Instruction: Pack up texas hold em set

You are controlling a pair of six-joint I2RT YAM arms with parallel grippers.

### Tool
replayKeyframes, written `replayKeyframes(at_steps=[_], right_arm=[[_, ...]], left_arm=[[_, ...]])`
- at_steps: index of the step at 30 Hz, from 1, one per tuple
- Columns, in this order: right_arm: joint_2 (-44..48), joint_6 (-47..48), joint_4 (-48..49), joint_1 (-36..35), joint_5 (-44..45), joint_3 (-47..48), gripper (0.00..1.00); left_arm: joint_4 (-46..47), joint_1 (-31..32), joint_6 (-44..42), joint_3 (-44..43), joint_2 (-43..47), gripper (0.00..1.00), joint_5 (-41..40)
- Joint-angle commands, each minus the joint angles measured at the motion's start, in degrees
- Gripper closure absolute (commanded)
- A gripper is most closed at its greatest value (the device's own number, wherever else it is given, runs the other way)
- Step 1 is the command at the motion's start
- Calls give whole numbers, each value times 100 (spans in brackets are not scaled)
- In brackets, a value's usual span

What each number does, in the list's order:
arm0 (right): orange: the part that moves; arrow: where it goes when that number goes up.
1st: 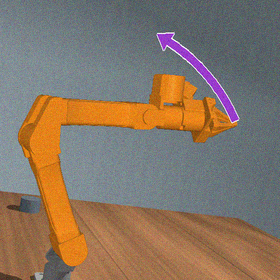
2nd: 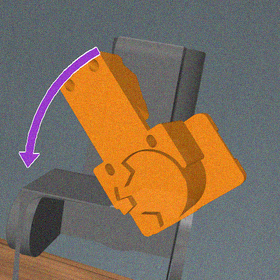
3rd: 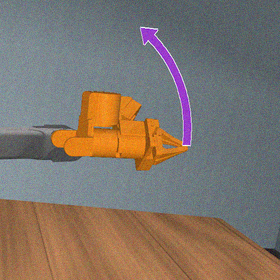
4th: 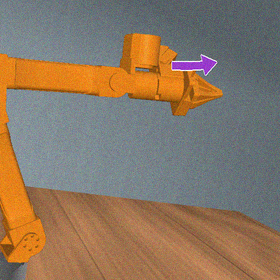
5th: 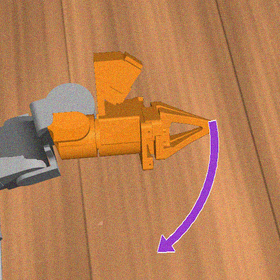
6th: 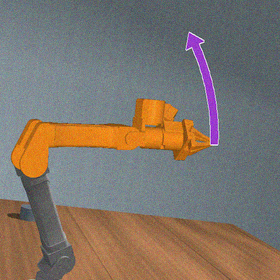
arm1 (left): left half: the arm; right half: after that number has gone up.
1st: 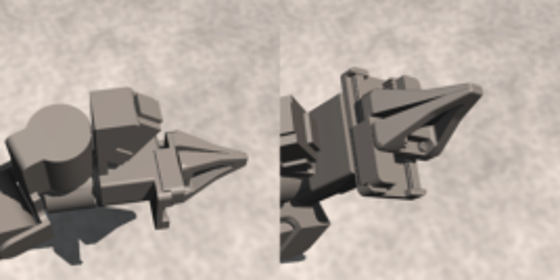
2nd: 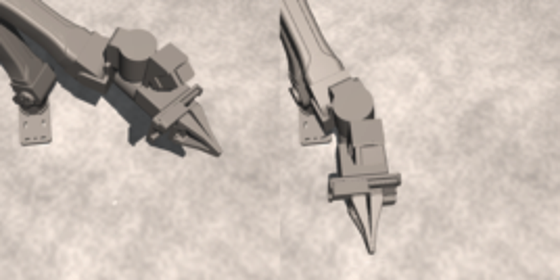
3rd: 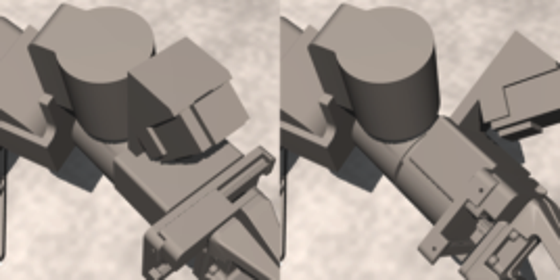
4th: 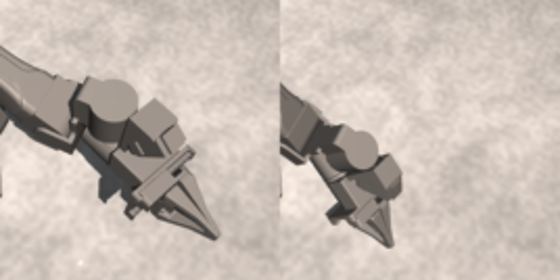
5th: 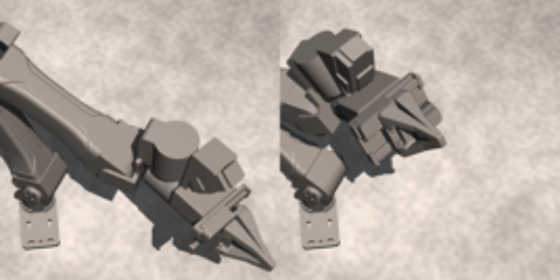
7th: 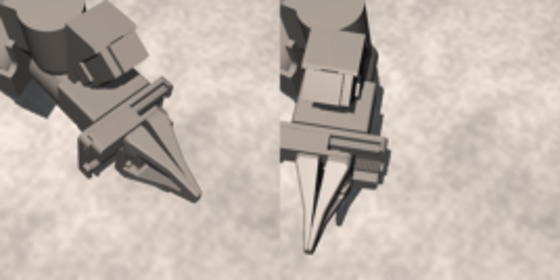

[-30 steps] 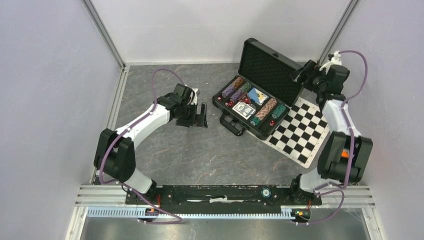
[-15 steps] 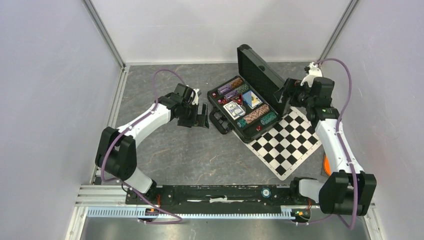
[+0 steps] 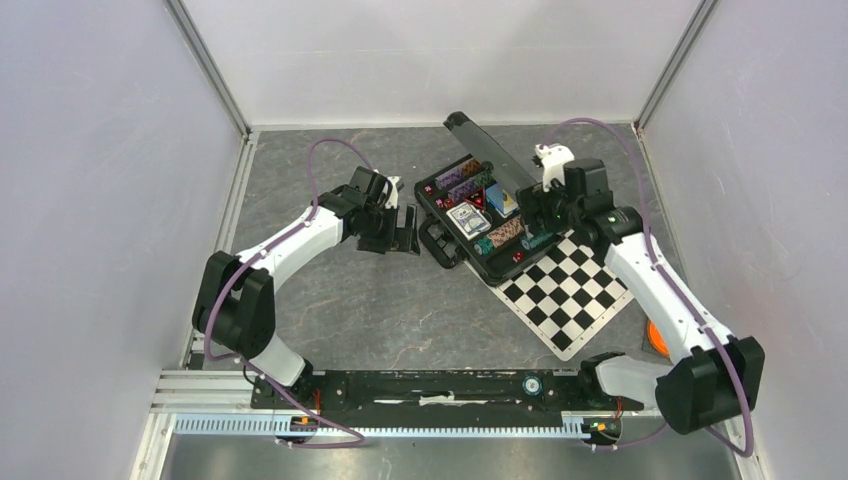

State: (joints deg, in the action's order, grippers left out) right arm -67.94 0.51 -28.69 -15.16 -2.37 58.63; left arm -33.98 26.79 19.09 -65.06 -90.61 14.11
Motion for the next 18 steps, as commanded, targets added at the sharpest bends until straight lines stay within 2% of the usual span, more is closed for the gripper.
replayKeyframes(at_steps=[1, 4, 10, 12, 16, 18], right_arm=[[-869, 319, -2229, -439, 140, 399, 2], [-1294, 464, -2828, -767, 16, 631, 2], [-1423, 336, -2885, -909, -1117, 444, 2], [-1499, 81, -2833, -909, -1481, 529, 2], [-1442, -648, -2249, -960, -2876, 478, 2], [-1358, -897, -1940, -956, -2954, 479, 2]], left_arm=[[280, -21, 256, 59, -14, 0, 178], [277, -24, 277, 57, -42, 0, 154], [278, -17, 322, 34, -45, 0, 155], [255, -13, 311, 54, -36, 0, 154], [143, -18, 225, 21, -36, 0, 132], [105, -20, 163, 8, -29, 0, 130]])
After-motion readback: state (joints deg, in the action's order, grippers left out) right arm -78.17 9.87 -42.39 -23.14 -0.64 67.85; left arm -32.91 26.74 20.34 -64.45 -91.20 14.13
